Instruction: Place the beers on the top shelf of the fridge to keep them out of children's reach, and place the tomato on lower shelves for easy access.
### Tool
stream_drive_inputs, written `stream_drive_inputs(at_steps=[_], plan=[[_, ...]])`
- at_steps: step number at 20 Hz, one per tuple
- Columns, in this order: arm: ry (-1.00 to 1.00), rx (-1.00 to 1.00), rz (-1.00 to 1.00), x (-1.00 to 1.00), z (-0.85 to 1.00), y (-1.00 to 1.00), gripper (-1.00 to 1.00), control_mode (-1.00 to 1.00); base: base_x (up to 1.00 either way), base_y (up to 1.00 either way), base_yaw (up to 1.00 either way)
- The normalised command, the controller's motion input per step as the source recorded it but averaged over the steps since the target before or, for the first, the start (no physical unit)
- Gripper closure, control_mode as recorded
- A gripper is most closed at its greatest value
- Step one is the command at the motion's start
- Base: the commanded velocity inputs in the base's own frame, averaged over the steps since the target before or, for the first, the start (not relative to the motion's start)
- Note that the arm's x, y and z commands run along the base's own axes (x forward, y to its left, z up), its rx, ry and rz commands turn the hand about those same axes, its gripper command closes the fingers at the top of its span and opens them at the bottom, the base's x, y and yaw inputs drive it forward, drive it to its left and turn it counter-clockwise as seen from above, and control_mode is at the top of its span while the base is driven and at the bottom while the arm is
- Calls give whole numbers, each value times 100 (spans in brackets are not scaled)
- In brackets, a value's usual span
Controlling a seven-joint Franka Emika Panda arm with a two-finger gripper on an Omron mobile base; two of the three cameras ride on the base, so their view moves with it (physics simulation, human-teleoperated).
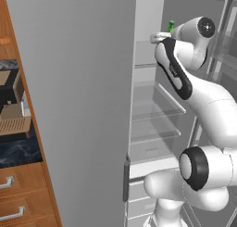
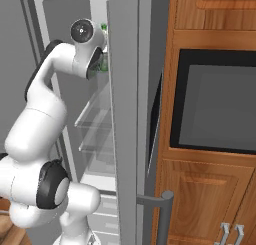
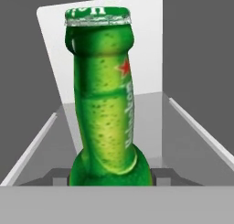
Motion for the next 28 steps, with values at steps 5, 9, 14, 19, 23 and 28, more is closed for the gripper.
stream_drive_inputs(at_steps=[5,9,14,19,23,28], plan=[[0,0,3,45,0,-4,100,-100,0,0,0],[0,0,3,45,0,-1,100,-100,0,0,0],[0,0,2,46,-3,0,100,-100,0,0,0],[0,0,3,39,-10,0,100,-100,0,0,0],[0,0,3,37,-19,0,100,-100,0,0,0],[0,-1,4,32,-32,0,100,-100,0,0,0]])
